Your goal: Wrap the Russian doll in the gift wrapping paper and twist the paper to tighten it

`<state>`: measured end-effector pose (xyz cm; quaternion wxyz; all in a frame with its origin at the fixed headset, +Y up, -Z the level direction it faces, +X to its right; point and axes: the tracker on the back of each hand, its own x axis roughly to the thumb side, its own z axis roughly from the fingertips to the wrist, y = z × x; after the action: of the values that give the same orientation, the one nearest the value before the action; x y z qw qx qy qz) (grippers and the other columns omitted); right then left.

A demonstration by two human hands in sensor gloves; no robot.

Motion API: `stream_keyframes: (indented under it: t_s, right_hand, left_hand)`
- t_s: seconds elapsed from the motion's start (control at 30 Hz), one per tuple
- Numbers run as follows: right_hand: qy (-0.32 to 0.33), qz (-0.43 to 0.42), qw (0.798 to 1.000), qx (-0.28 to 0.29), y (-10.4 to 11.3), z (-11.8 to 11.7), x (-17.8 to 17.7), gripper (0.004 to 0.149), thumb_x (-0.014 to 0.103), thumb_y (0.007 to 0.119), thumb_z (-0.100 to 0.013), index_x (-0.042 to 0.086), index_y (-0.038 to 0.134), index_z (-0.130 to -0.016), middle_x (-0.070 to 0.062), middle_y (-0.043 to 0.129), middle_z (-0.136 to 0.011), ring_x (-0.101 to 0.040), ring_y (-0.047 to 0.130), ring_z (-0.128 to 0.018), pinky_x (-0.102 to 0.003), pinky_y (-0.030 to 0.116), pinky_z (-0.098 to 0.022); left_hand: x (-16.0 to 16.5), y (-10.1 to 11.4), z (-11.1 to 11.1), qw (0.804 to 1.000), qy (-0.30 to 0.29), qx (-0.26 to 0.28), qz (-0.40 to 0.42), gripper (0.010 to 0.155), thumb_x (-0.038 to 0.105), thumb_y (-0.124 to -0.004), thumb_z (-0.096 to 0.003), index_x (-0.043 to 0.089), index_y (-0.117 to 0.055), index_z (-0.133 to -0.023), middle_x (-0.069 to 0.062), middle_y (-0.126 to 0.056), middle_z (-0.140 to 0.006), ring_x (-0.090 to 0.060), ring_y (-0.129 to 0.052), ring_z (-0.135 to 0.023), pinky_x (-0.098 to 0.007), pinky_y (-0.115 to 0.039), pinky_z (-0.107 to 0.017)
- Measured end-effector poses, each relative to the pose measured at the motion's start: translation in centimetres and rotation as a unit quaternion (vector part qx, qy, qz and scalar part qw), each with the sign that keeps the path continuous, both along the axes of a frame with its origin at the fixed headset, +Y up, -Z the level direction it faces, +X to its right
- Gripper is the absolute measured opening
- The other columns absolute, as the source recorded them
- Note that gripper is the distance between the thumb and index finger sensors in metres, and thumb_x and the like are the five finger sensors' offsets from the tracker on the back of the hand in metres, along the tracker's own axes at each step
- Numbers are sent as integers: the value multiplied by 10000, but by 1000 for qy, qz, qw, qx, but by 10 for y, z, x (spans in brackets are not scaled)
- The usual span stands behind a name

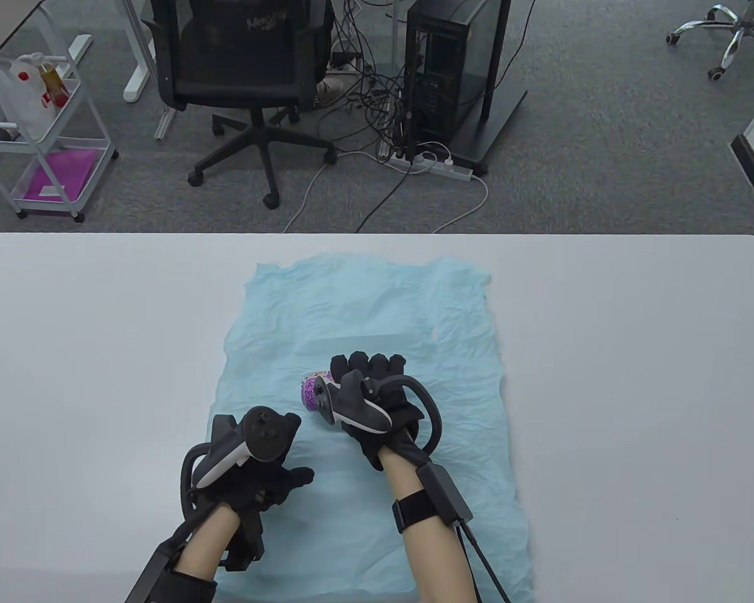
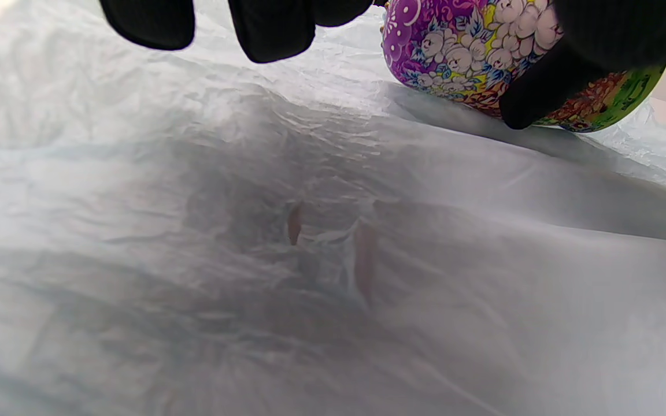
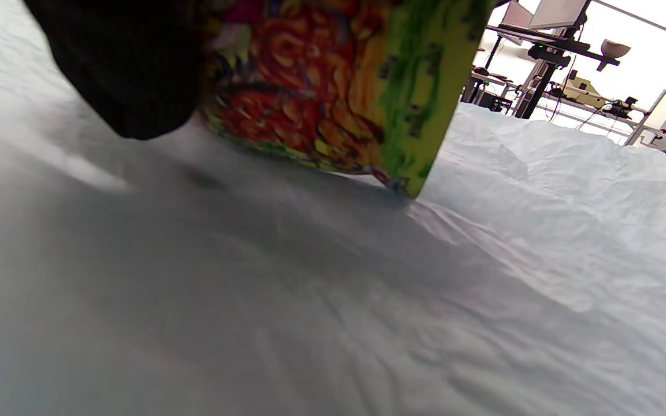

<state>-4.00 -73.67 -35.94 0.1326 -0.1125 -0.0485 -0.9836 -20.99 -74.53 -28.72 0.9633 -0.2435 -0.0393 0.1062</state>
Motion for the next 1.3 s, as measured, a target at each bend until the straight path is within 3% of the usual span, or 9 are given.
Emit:
stream_keyframes:
  t_s: [0.43, 0.6, 0.97, 1.3]
  right_hand:
    - [5, 2, 1000, -4, 0, 3, 2, 976, 572, 907, -398, 339, 268, -1098, 44, 413, -1210, -268, 578, -1130, -620, 414, -843]
    - [9, -10, 999, -30, 0, 5, 3, 985, 549, 906, -373, 302, 292, -1102, -11, 446, -1199, -319, 603, -1097, -653, 424, -804]
    - [30, 7, 997, -75, 8, 13, 6, 1012, 567, 871, -392, 302, 197, -1099, -20, 355, -1223, -335, 528, -1134, -686, 383, -794]
    - [37, -16, 997, -71, 18, 13, 11, 985, 583, 851, -396, 311, 215, -1096, -28, 360, -1225, -341, 521, -1142, -697, 382, -787]
  left_hand:
    - [-1, 0, 0, 1000, 3, -2, -2, 891, 669, -673, -324, 396, -237, -1051, 33, -291, -1183, -271, -528, -1147, -592, -542, -782]
    - [0, 1, 1, 1000, 3, -3, -4, 892, 668, -674, -323, 396, -237, -1051, 33, -293, -1183, -272, -529, -1146, -592, -543, -781]
    - [1, 1, 1, 1000, 2, -5, -6, 892, 668, -674, -323, 396, -236, -1051, 33, -292, -1182, -270, -530, -1146, -591, -542, -782]
    - [2, 1, 2, 1000, 4, -7, -11, 889, 666, -674, -324, 396, -237, -1050, 32, -292, -1182, -271, -528, -1146, -591, -542, -782]
